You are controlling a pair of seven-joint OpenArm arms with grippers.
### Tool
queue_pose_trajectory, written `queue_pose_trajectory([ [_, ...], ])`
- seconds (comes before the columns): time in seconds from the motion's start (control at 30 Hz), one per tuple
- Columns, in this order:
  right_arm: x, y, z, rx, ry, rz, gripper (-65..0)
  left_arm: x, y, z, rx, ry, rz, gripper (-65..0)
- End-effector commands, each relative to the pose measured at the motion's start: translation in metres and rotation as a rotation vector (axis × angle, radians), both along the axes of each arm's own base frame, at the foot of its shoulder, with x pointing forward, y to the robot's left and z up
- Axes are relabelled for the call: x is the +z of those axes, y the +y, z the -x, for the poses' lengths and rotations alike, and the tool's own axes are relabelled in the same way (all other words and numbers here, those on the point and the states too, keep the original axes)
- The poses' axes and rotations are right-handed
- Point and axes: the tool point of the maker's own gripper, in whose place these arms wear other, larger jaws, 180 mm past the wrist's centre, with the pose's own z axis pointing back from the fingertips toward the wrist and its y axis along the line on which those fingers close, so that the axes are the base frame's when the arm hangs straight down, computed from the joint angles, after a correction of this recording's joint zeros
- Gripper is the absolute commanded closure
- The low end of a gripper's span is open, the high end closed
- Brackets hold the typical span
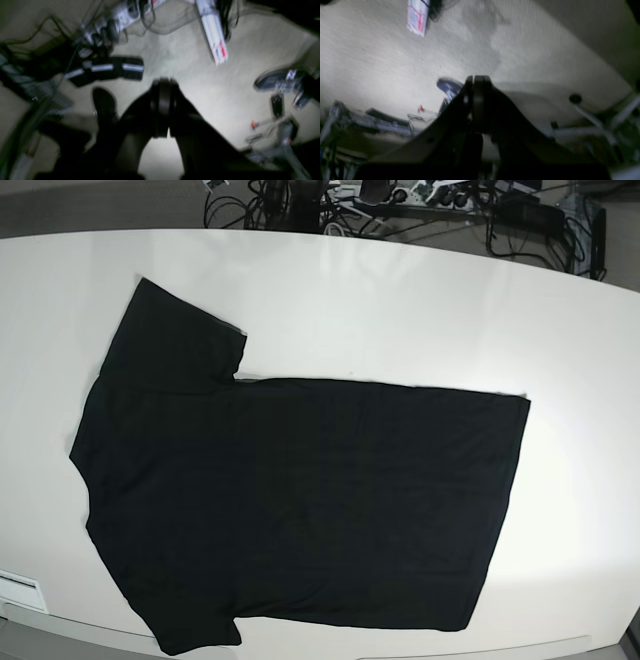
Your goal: Fold the T-shirt properly
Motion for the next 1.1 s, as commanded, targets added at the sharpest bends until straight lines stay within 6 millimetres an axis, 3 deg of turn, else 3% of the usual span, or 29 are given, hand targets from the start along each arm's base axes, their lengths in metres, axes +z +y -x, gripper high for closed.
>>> queue_pose_trajectory([
  [0.0,0.012,-0.004,0.018,0.009,0.022,-0.002,0.0,0.013,0.003,0.011,-0.030,0.001,0.012,0.0],
  [0.17,0.066,0.002,0.030,0.050,-0.050,-0.054,0.0,0.071,0.014,0.024,-0.203,-0.053,0.007,0.0],
  [0.33,0.130,0.003,0.019,0.104,-0.174,-0.050,0.0,0.127,0.024,0.018,-0.405,-0.156,-0.057,0.0],
  [0.47,0.181,0.000,-0.007,0.155,-0.309,-0.010,0.0,0.166,0.023,-0.002,-0.523,-0.270,-0.105,0.0],
  [0.6,0.218,-0.011,-0.067,0.192,-0.522,0.065,0.0,0.200,0.014,-0.038,-0.555,-0.426,-0.137,0.0],
  [0.73,0.226,-0.024,-0.079,0.231,-0.565,0.135,0.0,0.228,0.007,-0.079,-0.566,-0.577,-0.165,0.0],
  [0.87,0.232,-0.031,-0.089,0.250,-0.617,0.184,0.0,0.238,0.027,-0.114,-0.565,-0.679,-0.253,0.0],
  [1.07,0.232,-0.029,-0.101,0.292,-0.657,0.179,0.0,0.268,0.043,-0.188,-0.560,-0.885,-0.271,0.0],
])
